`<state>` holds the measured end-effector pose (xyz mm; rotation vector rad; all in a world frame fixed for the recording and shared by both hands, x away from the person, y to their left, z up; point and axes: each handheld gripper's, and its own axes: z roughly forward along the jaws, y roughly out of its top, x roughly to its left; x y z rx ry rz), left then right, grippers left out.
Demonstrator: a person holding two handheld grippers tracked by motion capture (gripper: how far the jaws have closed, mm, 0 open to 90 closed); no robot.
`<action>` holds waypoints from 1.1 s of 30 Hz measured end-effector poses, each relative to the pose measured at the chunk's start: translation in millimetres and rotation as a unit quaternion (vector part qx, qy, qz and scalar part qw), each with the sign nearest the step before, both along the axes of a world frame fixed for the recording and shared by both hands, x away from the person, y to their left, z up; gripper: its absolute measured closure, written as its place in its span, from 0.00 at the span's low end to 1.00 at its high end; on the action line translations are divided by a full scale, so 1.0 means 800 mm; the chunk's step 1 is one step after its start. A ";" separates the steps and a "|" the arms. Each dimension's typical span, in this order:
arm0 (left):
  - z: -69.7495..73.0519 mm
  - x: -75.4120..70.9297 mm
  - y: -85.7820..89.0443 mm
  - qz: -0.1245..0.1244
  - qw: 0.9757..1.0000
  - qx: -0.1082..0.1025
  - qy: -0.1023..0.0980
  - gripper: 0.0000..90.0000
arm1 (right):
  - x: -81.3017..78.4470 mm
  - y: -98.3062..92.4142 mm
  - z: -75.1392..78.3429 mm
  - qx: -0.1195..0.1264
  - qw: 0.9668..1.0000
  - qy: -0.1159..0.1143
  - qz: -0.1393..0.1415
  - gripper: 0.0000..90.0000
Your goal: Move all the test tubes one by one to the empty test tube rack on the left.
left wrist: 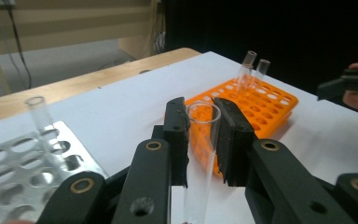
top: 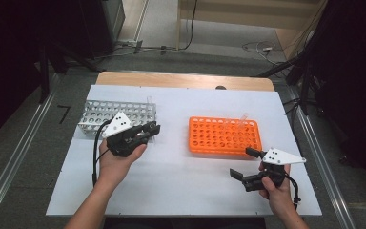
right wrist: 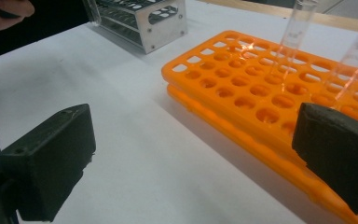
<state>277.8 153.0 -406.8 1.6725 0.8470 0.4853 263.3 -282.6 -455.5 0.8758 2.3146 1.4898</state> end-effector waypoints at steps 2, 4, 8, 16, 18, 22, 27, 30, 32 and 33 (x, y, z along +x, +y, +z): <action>0.003 0.004 0.006 0.008 1.000 0.000 -0.002 0.85 | 0.000 -0.005 -0.001 -0.004 1.000 -0.002 -0.001 0.00; 0.006 0.009 0.012 0.015 1.000 -0.001 -0.004 0.85 | 0.001 -0.008 -0.002 -0.003 1.000 -0.001 -0.006 0.00; 0.011 0.022 0.024 0.032 0.999 0.004 -0.005 0.85 | 0.006 -0.014 -0.006 0.000 1.000 0.002 -0.015 0.00; 0.014 0.044 0.043 0.059 0.998 0.004 -0.006 0.85 | 0.008 -0.016 -0.008 0.000 1.000 0.004 -0.020 0.00; 0.015 0.048 0.046 0.067 0.998 0.003 -0.005 0.85 | 0.007 -0.017 -0.008 0.000 1.000 0.003 -0.021 0.00; 0.016 0.060 0.050 0.076 0.997 0.004 -0.005 0.85 | 0.009 -0.020 -0.009 0.001 1.000 0.003 -0.024 0.00; 0.019 0.075 0.052 0.093 0.996 0.007 -0.009 0.85 | 0.010 -0.022 -0.010 0.003 1.000 0.004 -0.024 0.00; 0.022 0.084 0.055 0.102 0.995 0.005 -0.008 0.85 | 0.010 -0.021 -0.009 0.002 1.000 0.004 -0.024 0.00; 0.022 0.089 0.056 0.105 0.994 0.000 -0.007 0.85 | 0.010 -0.021 -0.010 0.003 1.000 0.005 -0.024 0.00; 0.023 0.092 0.057 0.107 0.994 -0.001 -0.006 0.85 | 0.010 -0.022 -0.010 0.003 1.000 0.005 -0.024 0.00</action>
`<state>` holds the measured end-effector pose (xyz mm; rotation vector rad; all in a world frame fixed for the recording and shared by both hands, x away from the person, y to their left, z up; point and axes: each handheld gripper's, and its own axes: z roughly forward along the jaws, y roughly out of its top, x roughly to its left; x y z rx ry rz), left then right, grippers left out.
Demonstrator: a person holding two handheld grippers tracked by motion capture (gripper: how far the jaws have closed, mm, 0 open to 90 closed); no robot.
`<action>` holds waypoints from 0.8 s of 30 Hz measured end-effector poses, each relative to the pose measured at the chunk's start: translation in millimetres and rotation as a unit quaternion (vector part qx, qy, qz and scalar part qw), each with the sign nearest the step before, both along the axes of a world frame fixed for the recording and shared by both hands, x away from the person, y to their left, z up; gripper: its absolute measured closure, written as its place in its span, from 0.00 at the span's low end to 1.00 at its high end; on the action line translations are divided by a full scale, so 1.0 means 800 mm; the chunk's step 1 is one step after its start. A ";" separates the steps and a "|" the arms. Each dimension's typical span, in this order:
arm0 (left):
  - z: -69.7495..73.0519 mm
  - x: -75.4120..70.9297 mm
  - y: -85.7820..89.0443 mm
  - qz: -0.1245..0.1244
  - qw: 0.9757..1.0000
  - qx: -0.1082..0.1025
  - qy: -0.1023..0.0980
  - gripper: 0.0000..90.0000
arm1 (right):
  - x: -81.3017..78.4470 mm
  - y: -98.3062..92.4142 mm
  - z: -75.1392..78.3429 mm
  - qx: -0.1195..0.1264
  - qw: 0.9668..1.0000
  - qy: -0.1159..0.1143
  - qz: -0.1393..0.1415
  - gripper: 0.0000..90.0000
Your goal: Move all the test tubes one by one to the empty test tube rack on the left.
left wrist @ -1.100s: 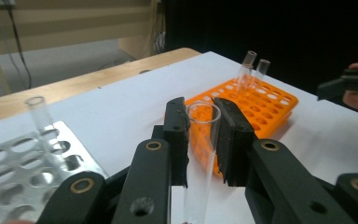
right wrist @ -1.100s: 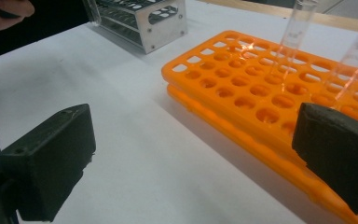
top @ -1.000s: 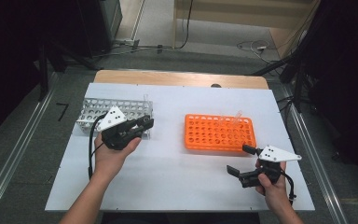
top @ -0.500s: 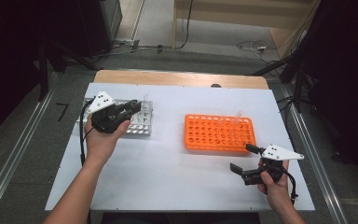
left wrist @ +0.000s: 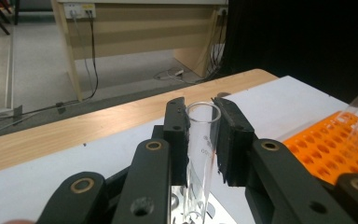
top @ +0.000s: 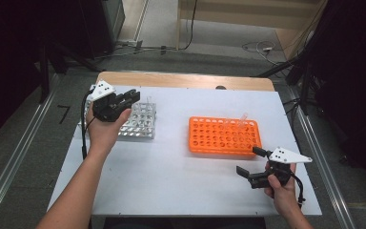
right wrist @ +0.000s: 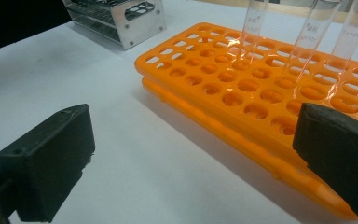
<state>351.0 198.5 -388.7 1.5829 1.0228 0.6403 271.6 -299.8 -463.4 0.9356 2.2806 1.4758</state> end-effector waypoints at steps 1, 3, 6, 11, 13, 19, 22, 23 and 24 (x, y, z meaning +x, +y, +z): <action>0.000 0.003 0.000 0.002 1.000 0.000 0.001 0.85 | 0.000 0.000 0.000 0.000 1.000 0.001 -0.001 0.00; 0.000 0.009 0.000 0.007 1.000 -0.001 0.002 0.85 | 0.001 -0.001 -0.001 0.001 1.000 0.001 0.000 0.00; 0.000 0.018 -0.001 0.011 1.000 -0.004 0.003 0.85 | 0.001 -0.001 -0.001 0.002 1.000 0.003 -0.001 0.00; -0.003 0.032 -0.004 0.022 1.000 -0.013 0.003 0.85 | 0.001 -0.002 -0.001 0.002 1.000 0.003 -0.003 0.00; -0.005 0.037 -0.003 0.026 0.999 -0.024 0.007 0.85 | 0.001 -0.002 -0.001 0.002 1.000 0.003 -0.003 0.00; -0.012 0.050 -0.005 0.039 0.999 -0.026 0.011 0.85 | 0.002 -0.004 -0.001 0.005 1.000 0.001 -0.004 0.00; -0.017 0.055 -0.005 0.046 0.998 -0.025 0.016 0.85 | 0.002 -0.005 -0.001 0.005 1.000 0.002 -0.004 0.00; -0.018 0.057 -0.004 0.048 0.998 -0.026 0.017 0.85 | 0.002 -0.005 -0.002 0.006 1.000 0.002 -0.004 0.00; -0.020 0.058 -0.004 0.050 0.998 -0.029 0.018 0.85 | 0.002 -0.005 -0.002 0.006 1.000 0.002 -0.003 0.00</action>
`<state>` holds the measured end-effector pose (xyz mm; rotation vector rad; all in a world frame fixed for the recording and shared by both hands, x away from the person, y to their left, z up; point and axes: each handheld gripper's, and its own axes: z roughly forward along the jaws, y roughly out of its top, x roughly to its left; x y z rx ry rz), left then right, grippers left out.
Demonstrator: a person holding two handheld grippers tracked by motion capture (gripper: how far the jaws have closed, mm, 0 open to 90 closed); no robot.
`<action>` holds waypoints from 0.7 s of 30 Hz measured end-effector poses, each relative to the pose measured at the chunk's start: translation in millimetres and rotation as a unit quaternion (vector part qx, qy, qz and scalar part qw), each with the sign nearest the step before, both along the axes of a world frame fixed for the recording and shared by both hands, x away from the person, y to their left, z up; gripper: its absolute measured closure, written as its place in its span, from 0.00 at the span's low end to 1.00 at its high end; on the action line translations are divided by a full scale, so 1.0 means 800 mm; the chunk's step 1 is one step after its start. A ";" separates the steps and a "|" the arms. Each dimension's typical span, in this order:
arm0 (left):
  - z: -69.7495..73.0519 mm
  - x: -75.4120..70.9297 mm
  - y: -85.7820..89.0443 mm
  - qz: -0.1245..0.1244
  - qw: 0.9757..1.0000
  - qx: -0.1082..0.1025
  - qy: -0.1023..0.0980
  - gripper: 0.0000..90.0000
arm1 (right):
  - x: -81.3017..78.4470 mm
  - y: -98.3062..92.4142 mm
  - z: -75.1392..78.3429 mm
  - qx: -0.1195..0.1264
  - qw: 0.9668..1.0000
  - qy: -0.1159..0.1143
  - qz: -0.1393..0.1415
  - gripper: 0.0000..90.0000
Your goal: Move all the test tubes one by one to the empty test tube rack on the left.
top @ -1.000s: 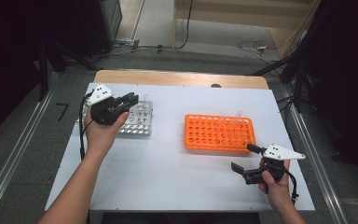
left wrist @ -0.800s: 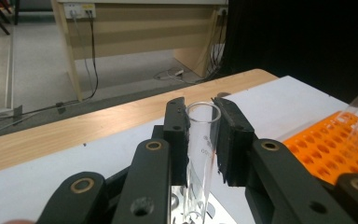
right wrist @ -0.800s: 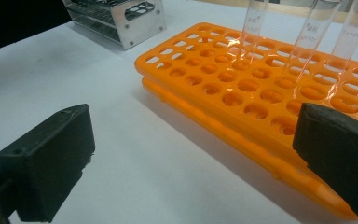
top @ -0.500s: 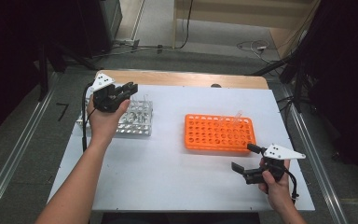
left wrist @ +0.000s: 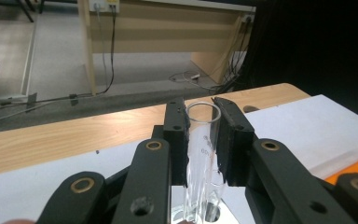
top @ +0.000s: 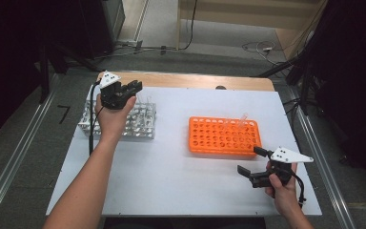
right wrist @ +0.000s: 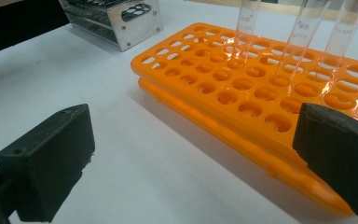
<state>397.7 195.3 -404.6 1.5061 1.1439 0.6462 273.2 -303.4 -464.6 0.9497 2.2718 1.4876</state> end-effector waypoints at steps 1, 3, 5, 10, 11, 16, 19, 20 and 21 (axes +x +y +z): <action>-0.001 0.001 0.000 0.003 1.000 0.000 0.001 0.85 | 0.000 0.000 0.000 0.000 1.000 0.000 0.001 0.00; -0.004 0.004 0.001 0.005 1.000 0.000 0.004 0.85 | 0.000 0.000 0.000 0.000 1.000 0.000 0.000 0.00; -0.006 0.006 0.000 0.006 1.000 0.003 0.005 0.85 | 0.000 0.000 0.000 0.000 1.000 0.001 0.000 0.00; -0.012 0.009 -0.001 0.006 1.000 0.001 0.012 0.85 | 0.000 -0.002 0.000 0.002 1.000 0.001 -0.001 0.00; -0.014 0.009 -0.001 0.007 1.000 0.000 0.013 0.85 | 0.001 -0.002 -0.001 0.002 1.000 0.000 0.000 0.00; -0.021 0.010 -0.001 0.005 1.000 0.002 0.020 0.85 | 0.000 -0.002 -0.001 0.001 1.000 0.000 -0.001 0.00; -0.025 0.010 -0.003 0.005 1.000 0.003 0.024 0.85 | 0.000 -0.002 -0.001 0.001 1.000 0.000 -0.001 0.00; -0.026 0.010 -0.003 0.003 1.000 0.008 0.027 0.85 | 0.000 -0.002 -0.001 0.001 1.000 0.000 -0.001 0.00; -0.027 0.011 -0.004 0.001 1.000 0.011 0.030 0.85 | 0.001 -0.002 -0.001 0.000 1.000 0.000 -0.001 0.00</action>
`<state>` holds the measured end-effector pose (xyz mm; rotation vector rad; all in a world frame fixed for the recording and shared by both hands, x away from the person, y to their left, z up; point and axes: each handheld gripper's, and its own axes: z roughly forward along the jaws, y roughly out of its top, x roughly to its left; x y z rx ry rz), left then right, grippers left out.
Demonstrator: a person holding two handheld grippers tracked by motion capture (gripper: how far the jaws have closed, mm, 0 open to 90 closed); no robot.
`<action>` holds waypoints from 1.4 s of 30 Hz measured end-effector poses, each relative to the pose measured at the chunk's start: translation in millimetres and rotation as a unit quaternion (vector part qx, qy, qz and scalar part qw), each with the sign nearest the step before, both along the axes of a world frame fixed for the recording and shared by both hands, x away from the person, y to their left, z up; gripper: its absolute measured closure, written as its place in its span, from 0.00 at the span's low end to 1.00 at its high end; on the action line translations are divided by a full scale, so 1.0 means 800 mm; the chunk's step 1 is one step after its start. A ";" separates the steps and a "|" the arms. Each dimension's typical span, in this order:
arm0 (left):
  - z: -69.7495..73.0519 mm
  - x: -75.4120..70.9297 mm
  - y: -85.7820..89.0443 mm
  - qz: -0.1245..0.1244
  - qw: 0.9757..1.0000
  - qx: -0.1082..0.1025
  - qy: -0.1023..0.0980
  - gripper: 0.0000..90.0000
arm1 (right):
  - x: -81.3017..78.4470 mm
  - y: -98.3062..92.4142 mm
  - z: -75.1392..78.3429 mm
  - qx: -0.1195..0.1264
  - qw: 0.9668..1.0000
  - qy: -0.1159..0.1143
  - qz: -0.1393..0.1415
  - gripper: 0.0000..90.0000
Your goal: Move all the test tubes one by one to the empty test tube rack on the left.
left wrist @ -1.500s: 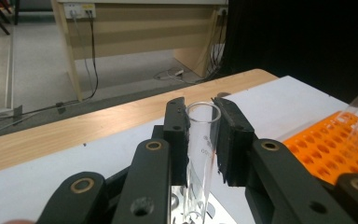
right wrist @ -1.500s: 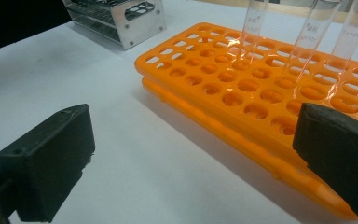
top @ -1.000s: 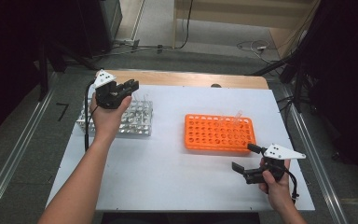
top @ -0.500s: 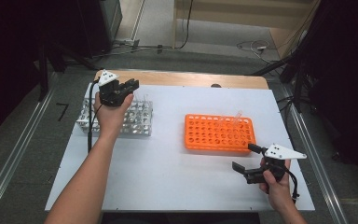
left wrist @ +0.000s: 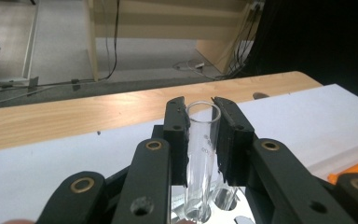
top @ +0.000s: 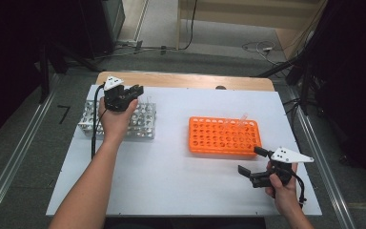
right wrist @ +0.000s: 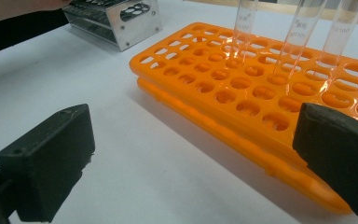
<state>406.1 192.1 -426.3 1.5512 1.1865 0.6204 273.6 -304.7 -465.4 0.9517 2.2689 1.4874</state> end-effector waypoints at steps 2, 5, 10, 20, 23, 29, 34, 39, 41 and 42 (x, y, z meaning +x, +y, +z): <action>-0.002 0.000 -0.002 0.002 1.000 0.006 0.003 0.85 | 0.000 0.000 0.000 -0.001 1.000 0.001 0.000 0.00; -0.007 0.000 -0.003 0.003 1.000 0.005 0.008 0.85 | 0.000 0.001 0.000 -0.001 1.000 0.002 0.000 0.00; -0.010 -0.001 -0.005 0.001 1.000 0.012 0.014 0.85 | 0.000 0.002 -0.001 -0.002 1.000 0.002 0.002 0.00; -0.011 -0.003 -0.014 -0.004 0.998 0.062 0.025 0.85 | -0.001 0.003 -0.001 -0.004 1.000 0.003 0.001 0.00; -0.015 -0.003 -0.017 -0.006 0.996 0.075 0.039 0.85 | -0.001 0.003 -0.001 -0.005 1.000 0.003 0.001 0.00; -0.016 -0.002 -0.019 -0.002 0.995 0.084 0.051 0.84 | 0.000 0.003 -0.002 -0.006 1.000 0.005 0.001 0.00; -0.016 -0.001 -0.019 -0.006 0.993 0.092 0.073 0.83 | 0.000 0.003 -0.002 -0.006 1.000 0.006 0.001 0.00; -0.017 -0.002 -0.015 0.000 0.993 0.084 0.082 0.72 | 0.000 0.004 -0.002 -0.006 1.000 0.006 0.002 0.00; -0.014 -0.004 -0.013 0.001 0.995 0.069 0.078 0.63 | 0.000 0.004 -0.002 -0.006 1.000 0.007 0.001 0.00; -0.012 -0.006 -0.011 0.001 0.995 0.062 0.074 0.60 | 0.001 0.004 -0.002 -0.007 1.000 0.007 0.001 0.00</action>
